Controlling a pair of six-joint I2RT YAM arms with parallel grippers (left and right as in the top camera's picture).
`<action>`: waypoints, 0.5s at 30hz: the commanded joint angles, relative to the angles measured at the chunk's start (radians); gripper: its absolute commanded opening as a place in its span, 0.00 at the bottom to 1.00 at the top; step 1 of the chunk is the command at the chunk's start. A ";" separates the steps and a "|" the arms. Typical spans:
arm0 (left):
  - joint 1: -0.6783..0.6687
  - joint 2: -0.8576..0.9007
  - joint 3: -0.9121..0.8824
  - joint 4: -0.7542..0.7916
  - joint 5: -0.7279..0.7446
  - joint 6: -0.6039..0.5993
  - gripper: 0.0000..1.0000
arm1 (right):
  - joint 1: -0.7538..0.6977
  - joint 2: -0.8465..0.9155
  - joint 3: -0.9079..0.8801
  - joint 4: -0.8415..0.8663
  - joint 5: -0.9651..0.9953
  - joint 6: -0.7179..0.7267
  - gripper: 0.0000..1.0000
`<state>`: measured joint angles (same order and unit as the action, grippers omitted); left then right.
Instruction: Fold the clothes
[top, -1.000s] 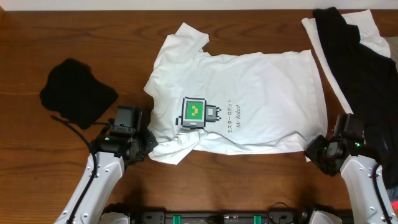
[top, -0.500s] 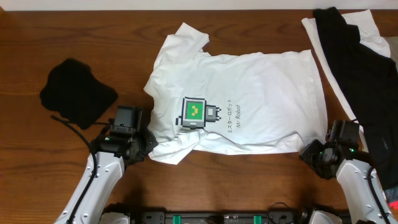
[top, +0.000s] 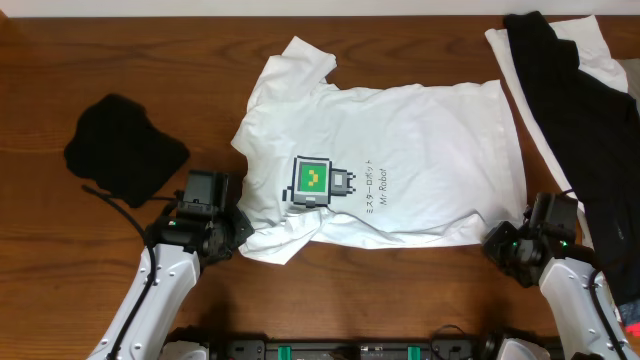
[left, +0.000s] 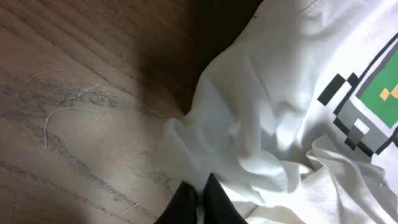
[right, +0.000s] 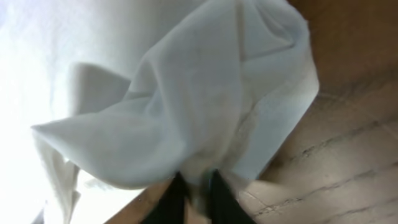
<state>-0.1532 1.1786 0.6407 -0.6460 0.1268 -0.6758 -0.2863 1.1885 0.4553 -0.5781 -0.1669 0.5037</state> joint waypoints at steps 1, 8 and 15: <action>0.005 -0.004 0.015 0.001 -0.016 0.014 0.06 | -0.007 0.004 -0.005 0.003 -0.006 -0.005 0.01; 0.004 -0.006 0.028 -0.001 -0.016 0.108 0.06 | -0.007 -0.003 0.010 0.026 -0.082 -0.090 0.01; 0.005 -0.053 0.206 -0.033 -0.083 0.249 0.06 | -0.008 -0.041 0.293 -0.163 -0.034 -0.158 0.01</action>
<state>-0.1532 1.1687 0.7238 -0.6743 0.1143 -0.5373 -0.2905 1.1812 0.5858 -0.7021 -0.2195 0.4091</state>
